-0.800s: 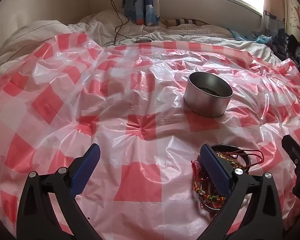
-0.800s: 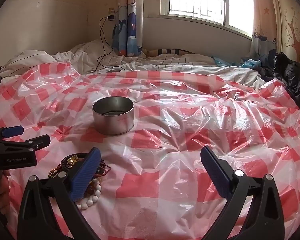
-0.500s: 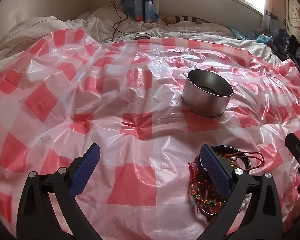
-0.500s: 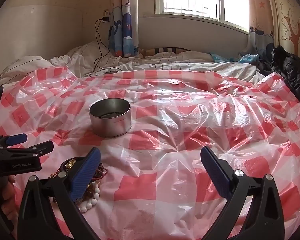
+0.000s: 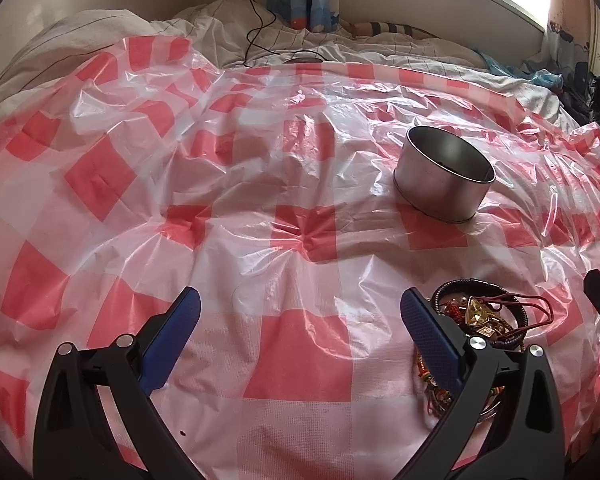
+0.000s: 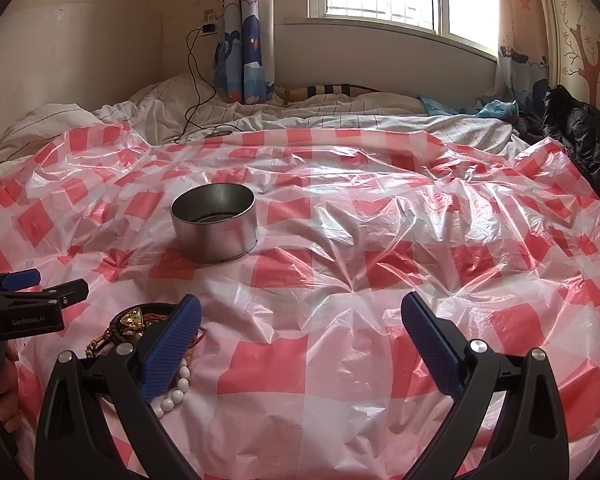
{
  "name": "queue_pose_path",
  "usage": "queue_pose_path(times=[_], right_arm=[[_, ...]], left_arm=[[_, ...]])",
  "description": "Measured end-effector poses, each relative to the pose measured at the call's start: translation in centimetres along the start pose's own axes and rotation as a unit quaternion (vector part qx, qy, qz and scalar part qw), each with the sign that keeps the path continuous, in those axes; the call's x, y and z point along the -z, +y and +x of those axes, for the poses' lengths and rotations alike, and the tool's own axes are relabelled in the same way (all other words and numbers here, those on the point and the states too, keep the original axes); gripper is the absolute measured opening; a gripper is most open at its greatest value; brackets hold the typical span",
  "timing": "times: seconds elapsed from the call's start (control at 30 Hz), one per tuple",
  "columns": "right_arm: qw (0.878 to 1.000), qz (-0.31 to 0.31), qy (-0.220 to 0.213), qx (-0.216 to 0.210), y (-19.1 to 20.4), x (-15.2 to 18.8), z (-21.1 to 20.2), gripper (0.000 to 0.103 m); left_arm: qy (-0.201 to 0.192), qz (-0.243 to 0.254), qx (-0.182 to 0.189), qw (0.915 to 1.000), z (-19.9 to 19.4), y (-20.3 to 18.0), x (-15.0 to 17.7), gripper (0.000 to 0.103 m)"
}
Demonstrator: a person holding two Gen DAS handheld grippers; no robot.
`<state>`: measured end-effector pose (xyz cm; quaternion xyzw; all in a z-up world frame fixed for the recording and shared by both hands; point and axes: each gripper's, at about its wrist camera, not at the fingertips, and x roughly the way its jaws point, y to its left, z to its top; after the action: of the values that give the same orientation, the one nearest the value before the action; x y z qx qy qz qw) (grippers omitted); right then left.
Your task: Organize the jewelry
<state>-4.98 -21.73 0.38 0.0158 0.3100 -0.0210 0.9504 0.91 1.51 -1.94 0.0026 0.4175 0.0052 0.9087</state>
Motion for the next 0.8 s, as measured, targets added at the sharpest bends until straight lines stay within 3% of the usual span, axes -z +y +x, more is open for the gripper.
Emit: queue_pose_path(times=[0.8], right_arm=[[1.0,-0.022,0.021,-0.001,0.9,0.9,1.4,0.096]], left_arm=[[0.005,0.027,0.026,0.9993,0.0,-1.6,0.0,0.097]])
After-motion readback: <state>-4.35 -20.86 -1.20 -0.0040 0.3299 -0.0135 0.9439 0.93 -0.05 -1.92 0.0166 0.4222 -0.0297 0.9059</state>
